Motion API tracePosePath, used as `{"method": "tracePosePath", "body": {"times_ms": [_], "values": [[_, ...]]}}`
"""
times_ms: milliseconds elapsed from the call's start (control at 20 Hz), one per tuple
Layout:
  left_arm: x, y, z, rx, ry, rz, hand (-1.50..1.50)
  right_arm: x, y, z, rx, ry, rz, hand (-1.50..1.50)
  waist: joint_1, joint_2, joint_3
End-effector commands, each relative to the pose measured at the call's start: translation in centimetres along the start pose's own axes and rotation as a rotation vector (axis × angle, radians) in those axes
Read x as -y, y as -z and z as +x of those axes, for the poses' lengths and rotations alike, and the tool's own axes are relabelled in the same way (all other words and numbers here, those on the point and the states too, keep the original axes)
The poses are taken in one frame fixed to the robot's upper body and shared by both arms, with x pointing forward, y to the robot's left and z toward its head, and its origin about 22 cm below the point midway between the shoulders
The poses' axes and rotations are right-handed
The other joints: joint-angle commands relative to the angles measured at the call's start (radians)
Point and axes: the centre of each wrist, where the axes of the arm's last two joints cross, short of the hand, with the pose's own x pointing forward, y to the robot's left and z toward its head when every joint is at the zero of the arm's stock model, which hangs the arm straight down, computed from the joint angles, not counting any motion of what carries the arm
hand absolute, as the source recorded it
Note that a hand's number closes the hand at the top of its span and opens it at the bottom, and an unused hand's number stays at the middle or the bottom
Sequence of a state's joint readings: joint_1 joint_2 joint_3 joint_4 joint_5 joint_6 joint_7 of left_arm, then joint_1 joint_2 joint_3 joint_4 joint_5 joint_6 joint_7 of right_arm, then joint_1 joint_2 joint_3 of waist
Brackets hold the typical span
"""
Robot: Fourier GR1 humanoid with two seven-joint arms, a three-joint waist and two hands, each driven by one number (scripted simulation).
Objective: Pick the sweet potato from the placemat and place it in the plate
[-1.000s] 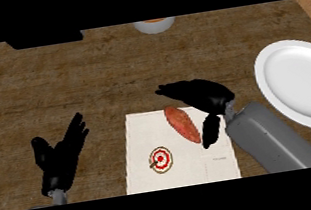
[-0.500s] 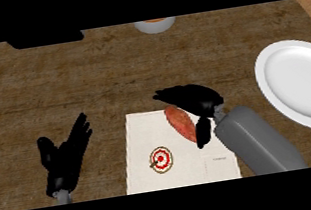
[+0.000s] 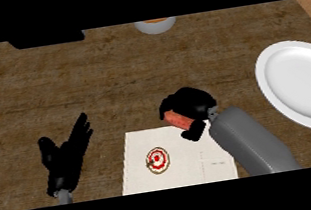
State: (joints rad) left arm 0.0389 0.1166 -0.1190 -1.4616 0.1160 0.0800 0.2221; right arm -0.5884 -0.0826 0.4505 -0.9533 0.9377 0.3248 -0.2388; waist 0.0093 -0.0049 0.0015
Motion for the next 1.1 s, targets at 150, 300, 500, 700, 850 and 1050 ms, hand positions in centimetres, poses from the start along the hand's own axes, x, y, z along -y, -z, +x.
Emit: {"method": "tracePosePath", "body": {"times_ms": [150,300,500,700,850,1050], "values": [[-1.2,0.6,-1.0,-0.007,0.006,-0.005,0.0,0.5,-2.3,0.3,0.022,-0.053,-0.047,1.5,-0.01,0.004,-0.002],[1.7,0.5,-0.4,-0.007,0.013,0.02,0.0,0.6,-1.9,0.7,0.095,0.017,-0.221,1.5,-0.018,0.002,-0.001],[-1.0,-0.1,-0.1,-0.017,-0.028,0.043,0.0,0.1,-2.4,1.4,-0.201,0.159,-0.513,1.5,-0.041,-0.011,-0.001],[-2.1,-0.8,-1.4,-0.028,-0.026,0.089,0.0,-2.2,-4.6,1.2,-0.498,0.209,-0.741,1.5,-0.084,-0.028,-0.003],[-2.0,-0.5,-0.7,-0.036,-0.033,0.071,0.0,-2.0,-5.9,4.0,-0.533,0.206,-0.926,1.5,-0.079,-0.026,-0.003],[-2.2,-0.7,-1.5,-0.029,-0.015,0.058,0.0,-2.5,-8.1,6.9,-0.634,0.28,-1.131,1.5,-0.06,-0.015,-0.003]]}}
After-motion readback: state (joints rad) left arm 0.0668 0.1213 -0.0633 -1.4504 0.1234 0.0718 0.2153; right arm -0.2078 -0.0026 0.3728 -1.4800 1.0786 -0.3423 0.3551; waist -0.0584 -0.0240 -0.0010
